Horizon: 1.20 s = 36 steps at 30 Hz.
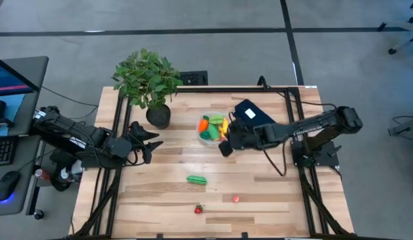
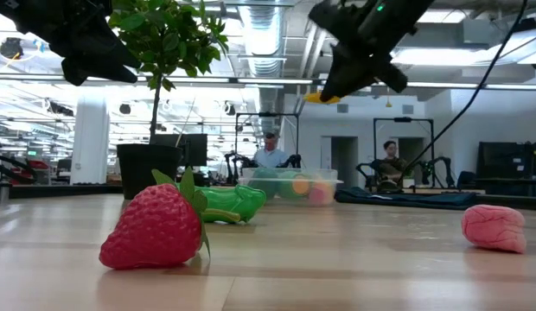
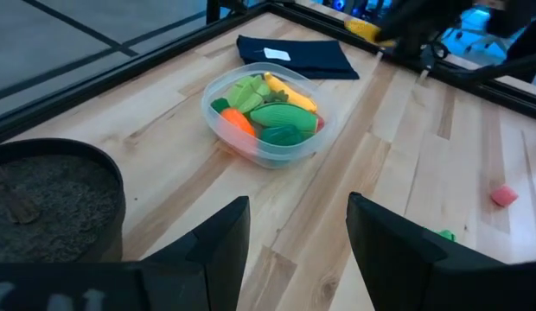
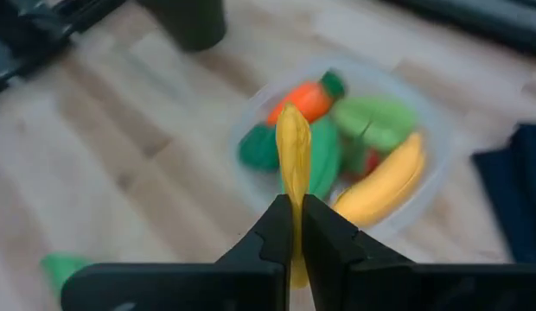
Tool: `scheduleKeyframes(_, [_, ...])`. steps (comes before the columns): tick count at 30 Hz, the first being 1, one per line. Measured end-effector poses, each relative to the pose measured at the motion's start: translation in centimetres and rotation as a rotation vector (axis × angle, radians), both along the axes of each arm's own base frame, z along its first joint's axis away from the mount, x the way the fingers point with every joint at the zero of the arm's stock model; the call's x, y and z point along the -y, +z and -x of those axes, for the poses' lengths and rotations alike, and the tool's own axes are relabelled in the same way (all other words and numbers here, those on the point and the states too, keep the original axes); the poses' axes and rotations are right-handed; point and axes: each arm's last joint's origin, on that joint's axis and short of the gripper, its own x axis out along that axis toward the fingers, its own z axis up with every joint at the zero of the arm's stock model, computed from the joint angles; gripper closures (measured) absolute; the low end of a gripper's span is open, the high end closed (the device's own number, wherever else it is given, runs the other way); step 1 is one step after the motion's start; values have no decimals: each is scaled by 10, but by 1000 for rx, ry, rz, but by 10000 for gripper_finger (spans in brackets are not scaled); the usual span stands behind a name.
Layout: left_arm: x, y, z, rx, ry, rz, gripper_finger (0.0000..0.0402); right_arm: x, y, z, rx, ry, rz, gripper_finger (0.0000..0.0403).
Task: Pick and placing Produce into tupperware
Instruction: Put the yellow corn into the transparent bin
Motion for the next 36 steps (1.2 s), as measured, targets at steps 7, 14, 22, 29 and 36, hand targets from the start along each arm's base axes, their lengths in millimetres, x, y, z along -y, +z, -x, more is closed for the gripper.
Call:
scheduleKeyframes(7, [-1, 0, 0, 17, 34, 13, 219, 48, 5, -9, 25, -20, 56, 387])
scheduleKeyframes(14, [-1, 2, -1, 43, 55, 10, 219, 82, 3, -6, 17, -53, 32, 383])
scheduleKeyframes(22, [-2, 3, 0, 52, 86, -7, 219, 85, -18, 0, 2, -34, 3, 385])
scheduleKeyframes(29, [-3, 3, 0, 59, 115, -25, 219, 85, -25, 0, 41, -34, 6, 382])
scheduleKeyframes(36, [-4, 3, 0, 66, 144, -43, 219, 85, -37, -3, 96, -48, 11, 381])
